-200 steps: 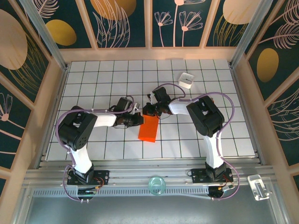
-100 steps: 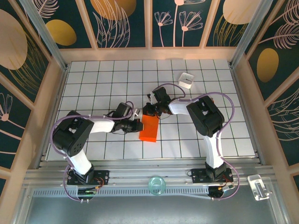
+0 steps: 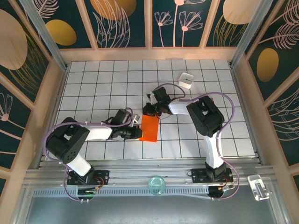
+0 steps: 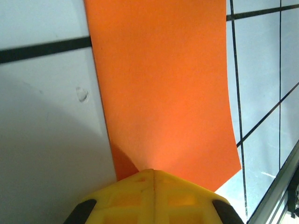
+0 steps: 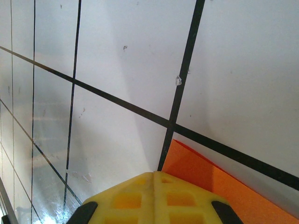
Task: Fold a paper plane with a square sheet of paper (pick it up from the middle)
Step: First fold in half a square sheet of paper at the center of the table.
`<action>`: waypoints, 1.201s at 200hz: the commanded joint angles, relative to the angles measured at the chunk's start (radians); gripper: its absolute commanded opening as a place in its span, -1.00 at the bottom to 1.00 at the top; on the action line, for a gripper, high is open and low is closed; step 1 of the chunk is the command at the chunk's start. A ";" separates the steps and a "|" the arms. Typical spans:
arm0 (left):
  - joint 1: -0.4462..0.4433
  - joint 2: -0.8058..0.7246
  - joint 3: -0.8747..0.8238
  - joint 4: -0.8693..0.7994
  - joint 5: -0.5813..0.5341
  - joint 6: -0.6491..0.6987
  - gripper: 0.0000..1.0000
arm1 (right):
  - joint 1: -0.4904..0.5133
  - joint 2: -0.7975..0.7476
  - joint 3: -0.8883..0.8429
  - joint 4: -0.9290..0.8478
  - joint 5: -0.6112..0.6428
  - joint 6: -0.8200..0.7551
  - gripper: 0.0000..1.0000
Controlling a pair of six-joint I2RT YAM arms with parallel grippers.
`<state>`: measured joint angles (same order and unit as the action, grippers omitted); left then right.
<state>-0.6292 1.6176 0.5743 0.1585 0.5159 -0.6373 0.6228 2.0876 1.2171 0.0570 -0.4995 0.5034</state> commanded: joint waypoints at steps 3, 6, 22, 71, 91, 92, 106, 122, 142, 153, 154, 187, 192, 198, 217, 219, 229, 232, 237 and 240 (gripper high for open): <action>-0.040 0.002 -0.074 -0.188 0.059 -0.034 -1.00 | -0.017 0.062 -0.022 -0.118 0.144 -0.018 -1.00; -0.041 -0.001 -0.078 -0.187 0.058 -0.037 -1.00 | -0.016 0.062 -0.021 -0.120 0.144 -0.019 -1.00; -0.049 -0.015 -0.097 -0.184 0.061 -0.051 -1.00 | -0.017 0.063 -0.020 -0.121 0.147 -0.020 -1.00; -0.070 -0.068 -0.143 -0.200 0.070 -0.075 -1.00 | -0.018 0.067 -0.018 -0.123 0.144 -0.023 -1.00; -0.073 -0.113 -0.132 -0.233 0.082 -0.067 -1.00 | -0.016 0.065 -0.011 -0.127 0.135 -0.038 -1.00; -0.072 -0.115 -0.130 -0.235 0.083 -0.065 -1.00 | -0.016 0.065 -0.011 -0.128 0.135 -0.038 -1.00; -0.072 -0.169 -0.089 -0.267 0.088 -0.042 -1.00 | -0.015 0.059 -0.007 -0.131 0.126 -0.057 -1.00; -0.065 -0.229 -0.028 -0.274 0.077 -0.027 -0.99 | -0.017 0.040 0.007 -0.134 0.093 -0.095 -1.00; -0.018 -0.271 -0.007 -0.164 0.055 -0.095 -0.82 | -0.020 0.002 0.049 -0.152 0.030 -0.149 -1.00; 0.015 -0.271 -0.023 -0.082 0.027 -0.166 -0.74 | -0.025 -0.035 0.069 -0.165 -0.004 -0.176 -1.00; 0.017 -0.270 -0.025 -0.077 0.025 -0.171 -0.74 | -0.026 -0.038 0.070 -0.166 -0.008 -0.178 -1.00; 0.028 -0.143 0.016 0.023 -0.039 -0.237 -0.66 | -0.069 -0.193 0.015 -0.182 -0.097 -0.199 -0.78; 0.023 -0.118 0.025 0.038 -0.040 -0.241 -0.68 | -0.069 -0.223 -0.011 -0.182 -0.103 -0.200 -0.75; 0.013 -0.098 0.034 0.060 -0.040 -0.247 -0.70 | -0.102 -0.258 -0.041 -0.185 -0.101 -0.198 -0.72; -0.012 -0.029 0.054 0.069 -0.045 -0.254 -0.80 | -0.149 -0.371 -0.152 -0.203 -0.062 -0.197 -0.65; -0.013 -0.025 0.055 0.069 -0.046 -0.255 -0.81 | -0.155 -0.383 -0.164 -0.203 -0.058 -0.195 -0.64; -0.022 -0.009 0.045 0.073 -0.055 -0.262 -0.86 | -0.177 -0.434 -0.217 -0.211 -0.035 -0.189 -0.63; -0.026 -0.007 0.040 0.078 -0.056 -0.264 -0.87 | -0.183 -0.448 -0.233 -0.212 -0.030 -0.189 -0.63; -0.032 -0.004 0.031 0.084 -0.055 -0.270 -0.88 | -0.193 -0.468 -0.253 -0.216 -0.022 -0.184 -0.62; -0.035 -0.002 0.026 0.089 -0.054 -0.273 -0.89 | -0.198 -0.479 -0.263 -0.219 -0.018 -0.183 -0.62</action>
<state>-0.6403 1.5932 0.6075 0.1913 0.4801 -0.8692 0.4618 1.6829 1.0500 -0.1055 -0.5507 0.3260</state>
